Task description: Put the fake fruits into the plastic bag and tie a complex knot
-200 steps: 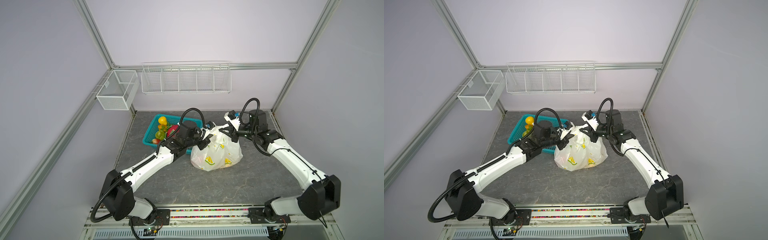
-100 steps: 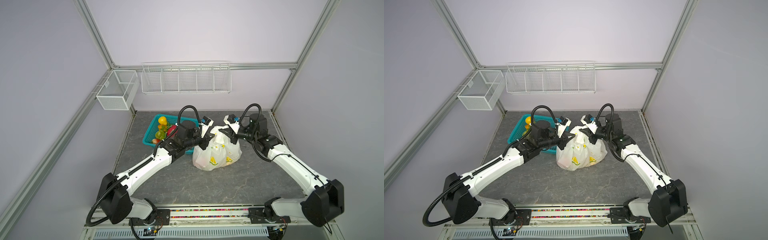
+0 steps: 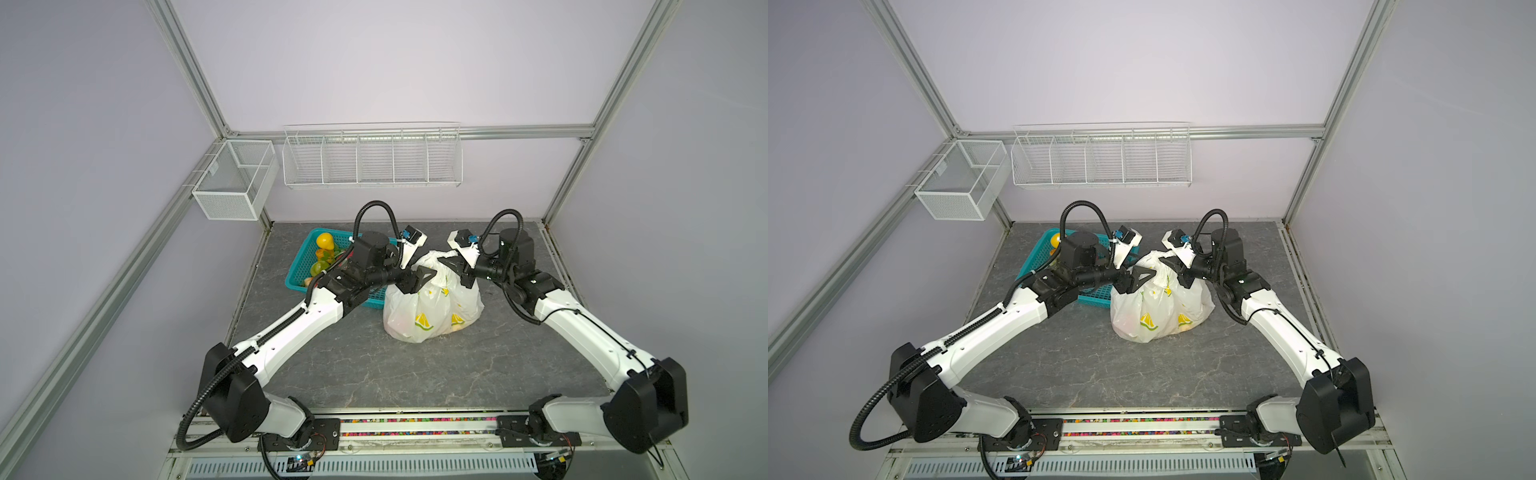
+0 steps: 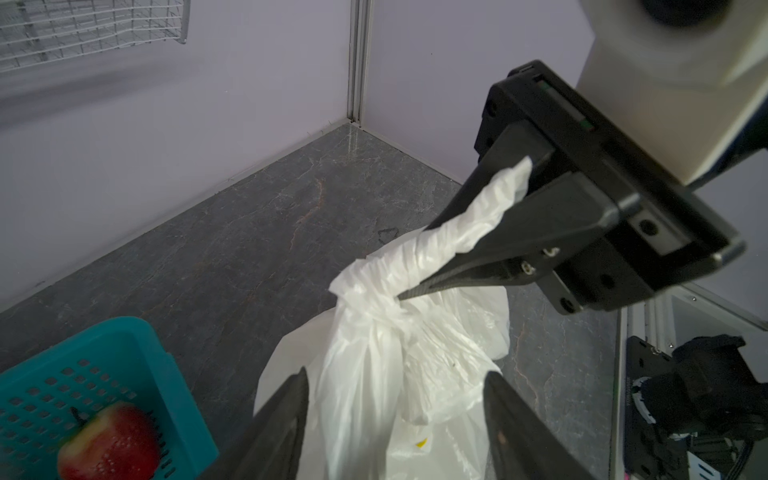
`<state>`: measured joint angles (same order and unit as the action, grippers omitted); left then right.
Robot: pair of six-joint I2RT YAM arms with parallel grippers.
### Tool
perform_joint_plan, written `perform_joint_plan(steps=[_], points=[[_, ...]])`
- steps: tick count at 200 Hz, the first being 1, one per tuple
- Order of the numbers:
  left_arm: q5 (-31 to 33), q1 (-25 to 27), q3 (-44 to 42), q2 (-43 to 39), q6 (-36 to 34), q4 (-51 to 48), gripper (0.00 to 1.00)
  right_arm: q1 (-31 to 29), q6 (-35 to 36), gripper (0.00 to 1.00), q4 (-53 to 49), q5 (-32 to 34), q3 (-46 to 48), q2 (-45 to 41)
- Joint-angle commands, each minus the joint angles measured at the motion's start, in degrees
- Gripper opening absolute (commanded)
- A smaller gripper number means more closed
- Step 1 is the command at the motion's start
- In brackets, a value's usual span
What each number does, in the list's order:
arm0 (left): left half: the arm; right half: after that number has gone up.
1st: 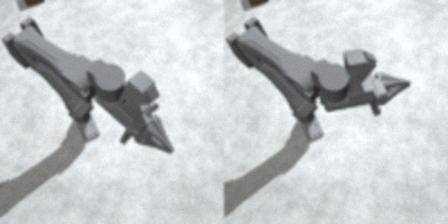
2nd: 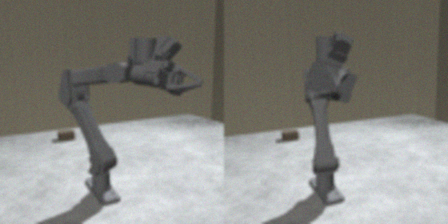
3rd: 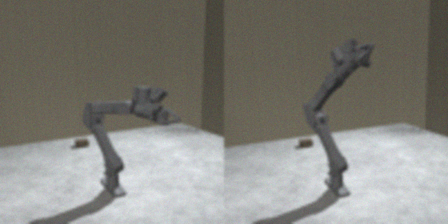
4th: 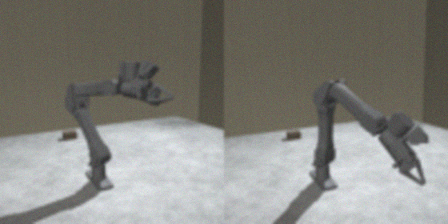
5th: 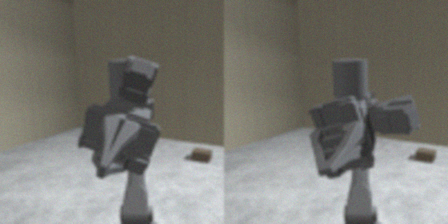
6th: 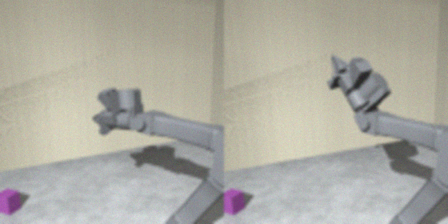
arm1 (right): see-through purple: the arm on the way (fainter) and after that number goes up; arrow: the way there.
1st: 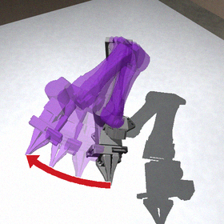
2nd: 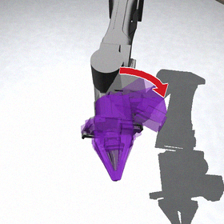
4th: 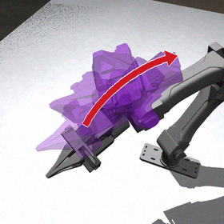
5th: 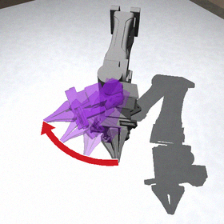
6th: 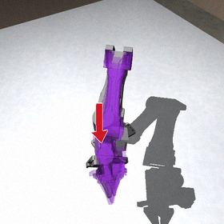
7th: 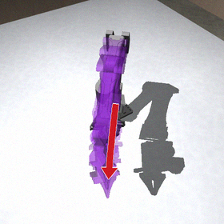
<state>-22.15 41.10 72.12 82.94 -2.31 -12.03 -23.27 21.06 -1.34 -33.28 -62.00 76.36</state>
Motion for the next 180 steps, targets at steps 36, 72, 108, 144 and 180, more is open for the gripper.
perform_joint_plan(steps=[36,72,108,144,180], points=[[-0.17,-0.06,7.86,7.28,-6.83,-5.19,0.69,-0.53,-0.49,0.09,2.48,-1.67,0.54,0.14],[-0.07,-0.06,8.94,9.5,-7.51,-5.18,0.54,-0.64,-0.93,0.09,2.4,-2.0,0.25,0.33],[-1.14,-0.06,9.69,10.85,-6.66,-4.26,0.34,-0.93,-0.93,0.09,2.13,-1.14,0.3,0.48],[-1.05,-0.06,9.59,10.22,-7.35,-4.96,0.15,-1.01,-0.33,0.1,1.1,1.06,0.39,0.16],[-0.45,-0.06,9.12,9.21,-8.98,-5.65,0.0,-0.99,0.24,0.12,0.06,2.31,0.37,-0.3]])
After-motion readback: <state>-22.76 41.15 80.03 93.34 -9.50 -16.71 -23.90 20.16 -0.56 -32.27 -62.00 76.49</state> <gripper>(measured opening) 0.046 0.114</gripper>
